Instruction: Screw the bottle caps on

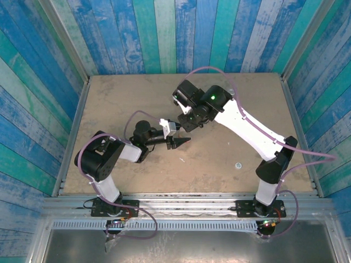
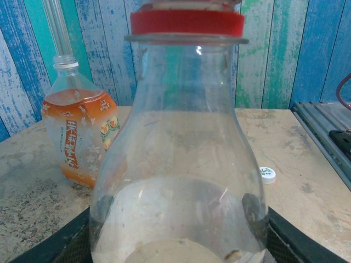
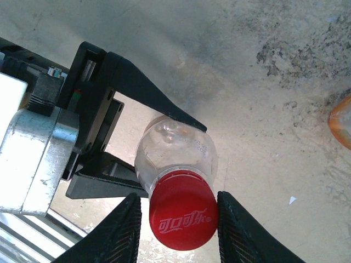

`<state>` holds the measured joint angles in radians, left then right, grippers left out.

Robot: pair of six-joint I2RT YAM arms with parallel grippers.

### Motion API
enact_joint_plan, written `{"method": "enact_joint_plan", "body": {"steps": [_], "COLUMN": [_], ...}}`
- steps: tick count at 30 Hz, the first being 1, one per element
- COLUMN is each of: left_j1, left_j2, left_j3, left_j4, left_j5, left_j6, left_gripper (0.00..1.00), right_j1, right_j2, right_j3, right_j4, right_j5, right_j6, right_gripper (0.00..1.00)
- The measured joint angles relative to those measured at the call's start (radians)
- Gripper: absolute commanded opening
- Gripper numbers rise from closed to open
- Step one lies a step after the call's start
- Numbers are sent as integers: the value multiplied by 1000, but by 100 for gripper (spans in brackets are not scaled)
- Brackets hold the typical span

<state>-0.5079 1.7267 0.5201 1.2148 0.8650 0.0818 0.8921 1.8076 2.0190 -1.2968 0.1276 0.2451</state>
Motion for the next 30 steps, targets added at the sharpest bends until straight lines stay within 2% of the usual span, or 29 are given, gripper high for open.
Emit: {"method": "enact_joint_plan", "body": {"steps": [9, 13, 18, 22, 30], "left_j1": [-1, -1, -1, -1, -1], "left_j2": [0, 0, 0, 0, -2], "left_j3": [5, 5, 5, 8, 24], "left_j4": [-7, -7, -10, -18, -58], "left_j5": [0, 0, 5, 16, 53], "left_j6": [0, 1, 8, 19, 58], "left_gripper": [61, 61, 61, 61, 61], "right_j1": [4, 2, -14, -49, -210], "right_j2": [5, 4, -12, -67, -248], "right_j3": [14, 21, 37, 21, -144], "right_j4": [-4, -5, -3, 18, 69], "right_j5": [1, 13, 2, -52, -293], "right_j6": [-17, -44, -121, -261, -686], "right_gripper": [62, 67, 68, 68, 60]}}
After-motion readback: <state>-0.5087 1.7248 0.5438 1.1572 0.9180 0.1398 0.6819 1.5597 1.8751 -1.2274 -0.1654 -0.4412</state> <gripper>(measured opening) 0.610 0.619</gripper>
